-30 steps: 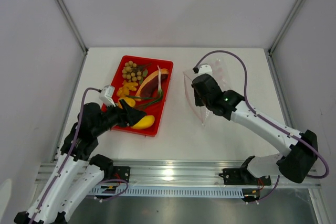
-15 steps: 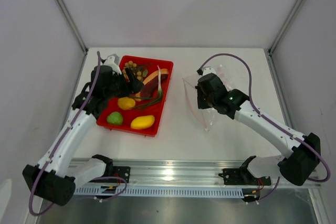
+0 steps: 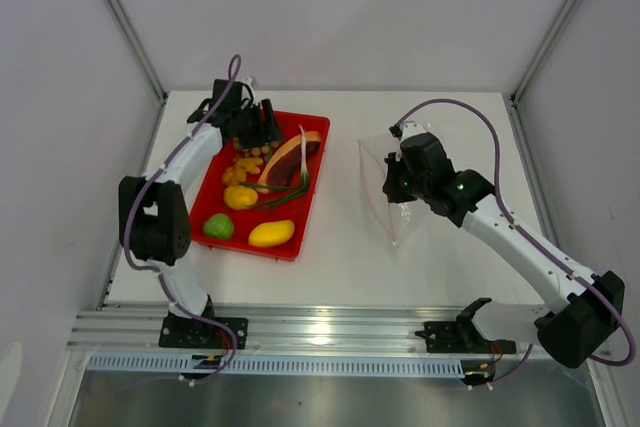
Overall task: Place the food in the zip-top bag and seal the zipper
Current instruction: Pick up the zipper food storage bag at the center of the board, then pick up the fake vegetable from the bin.
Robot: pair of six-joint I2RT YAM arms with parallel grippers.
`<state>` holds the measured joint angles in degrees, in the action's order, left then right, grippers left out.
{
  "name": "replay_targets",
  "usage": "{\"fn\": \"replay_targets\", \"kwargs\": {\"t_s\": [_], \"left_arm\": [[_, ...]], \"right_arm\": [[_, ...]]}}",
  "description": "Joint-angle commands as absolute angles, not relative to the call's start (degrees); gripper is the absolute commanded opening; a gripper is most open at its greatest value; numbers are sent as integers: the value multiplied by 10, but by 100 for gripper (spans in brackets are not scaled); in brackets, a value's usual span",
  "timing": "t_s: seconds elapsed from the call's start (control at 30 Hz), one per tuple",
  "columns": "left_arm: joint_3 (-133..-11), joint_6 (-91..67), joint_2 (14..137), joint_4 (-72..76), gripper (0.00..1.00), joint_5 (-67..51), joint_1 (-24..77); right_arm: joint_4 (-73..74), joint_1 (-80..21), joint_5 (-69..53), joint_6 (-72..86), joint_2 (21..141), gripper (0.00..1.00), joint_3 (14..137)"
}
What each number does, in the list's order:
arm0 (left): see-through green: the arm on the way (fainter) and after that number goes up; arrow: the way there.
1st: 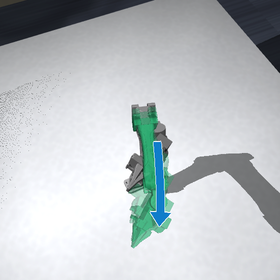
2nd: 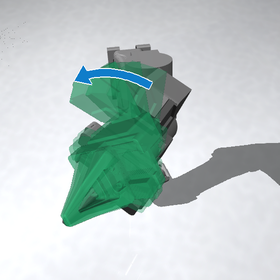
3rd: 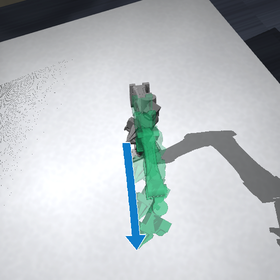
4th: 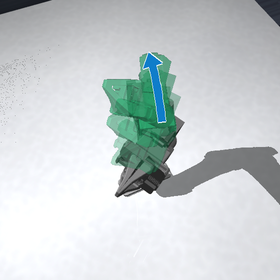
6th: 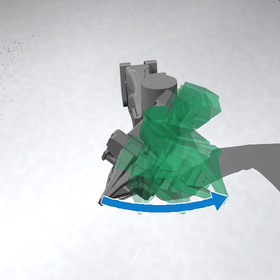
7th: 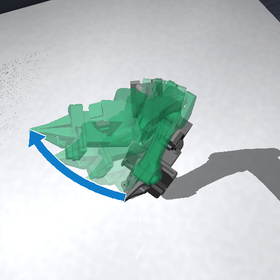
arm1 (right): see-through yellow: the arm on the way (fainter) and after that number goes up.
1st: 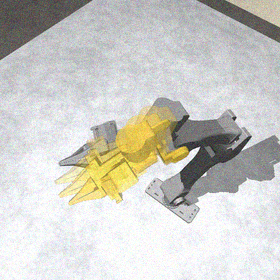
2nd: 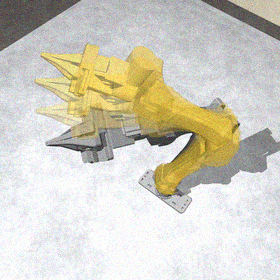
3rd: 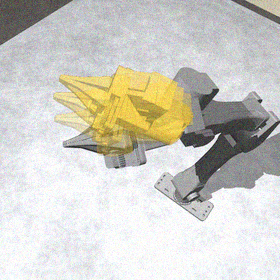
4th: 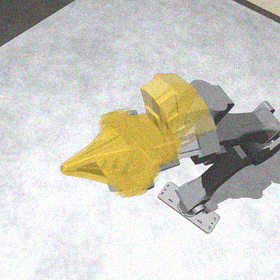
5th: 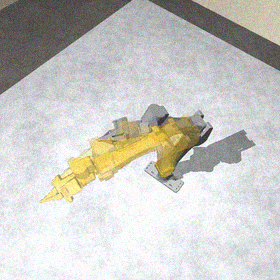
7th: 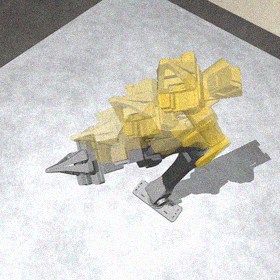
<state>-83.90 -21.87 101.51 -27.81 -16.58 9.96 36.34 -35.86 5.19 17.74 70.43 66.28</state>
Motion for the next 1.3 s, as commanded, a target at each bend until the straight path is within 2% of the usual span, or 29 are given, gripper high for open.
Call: {"fn": "replay_targets", "kwargs": {"t_s": [0.0,0.3,0.67,0.73,0.87,1.27], "left_arm": [[-914,-188,1056,-344,66,-138,102],[-976,-190,1153,-404,69,-100,112],[-945,-196,1168,-415,69,-47,118],[-943,-196,1174,-414,65,-47,119],[-951,-190,1191,-430,48,-46,125],[-1056,-174,1253,-551,51,-27,141]], "right_arm": [[340,-351,35,154,685,0,658],[320,-340,7,146,671,0,636],[299,-337,-19,158,632,0,606],[299,-337,-21,159,630,0,605],[301,-338,-18,160,627,0,606],[301,-341,-24,163,610,0,611]]}}
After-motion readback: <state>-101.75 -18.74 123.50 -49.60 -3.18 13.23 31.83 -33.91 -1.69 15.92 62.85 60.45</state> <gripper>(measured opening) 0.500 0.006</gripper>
